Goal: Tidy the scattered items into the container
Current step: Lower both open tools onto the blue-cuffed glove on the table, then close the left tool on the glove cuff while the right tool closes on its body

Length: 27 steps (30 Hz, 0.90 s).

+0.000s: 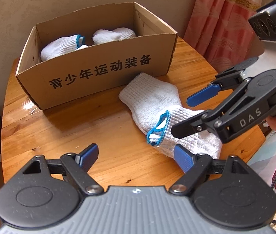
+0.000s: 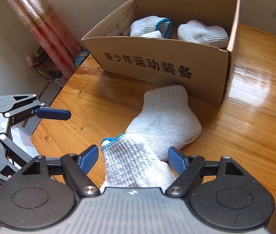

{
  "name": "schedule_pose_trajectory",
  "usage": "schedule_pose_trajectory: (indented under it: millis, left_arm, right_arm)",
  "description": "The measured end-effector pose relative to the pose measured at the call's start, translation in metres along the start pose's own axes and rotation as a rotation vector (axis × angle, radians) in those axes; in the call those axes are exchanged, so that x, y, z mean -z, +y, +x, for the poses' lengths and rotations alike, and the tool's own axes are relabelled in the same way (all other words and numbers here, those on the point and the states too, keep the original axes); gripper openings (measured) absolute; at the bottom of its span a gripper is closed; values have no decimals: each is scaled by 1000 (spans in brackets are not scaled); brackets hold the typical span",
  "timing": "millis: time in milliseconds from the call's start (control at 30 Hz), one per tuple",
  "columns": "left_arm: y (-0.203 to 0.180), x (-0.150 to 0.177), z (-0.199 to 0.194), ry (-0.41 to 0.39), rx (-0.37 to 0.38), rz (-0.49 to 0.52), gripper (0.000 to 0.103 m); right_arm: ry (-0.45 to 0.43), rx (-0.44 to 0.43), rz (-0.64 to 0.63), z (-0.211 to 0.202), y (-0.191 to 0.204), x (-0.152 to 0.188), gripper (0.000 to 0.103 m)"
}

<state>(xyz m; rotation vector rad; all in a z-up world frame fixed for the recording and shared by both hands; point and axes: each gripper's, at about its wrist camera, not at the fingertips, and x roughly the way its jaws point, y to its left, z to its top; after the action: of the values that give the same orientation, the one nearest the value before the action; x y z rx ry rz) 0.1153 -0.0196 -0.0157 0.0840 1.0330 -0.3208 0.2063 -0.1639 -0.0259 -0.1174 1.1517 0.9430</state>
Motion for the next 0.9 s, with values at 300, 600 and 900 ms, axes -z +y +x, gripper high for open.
schedule_pose_trajectory:
  millis: [300,600,900]
  left_arm:
    - [-3,-9,19,-7,98,21,70]
    - [-13,-17,36,-2,146,21,47]
    - [-5,4,38,89,207,4,44]
  right_arm:
    - [-38,7,179,-32,-42,48,76]
    - [16,-38,149,-12,-34,77,57]
    - [-14,-32,115,-7,-32,72,52]
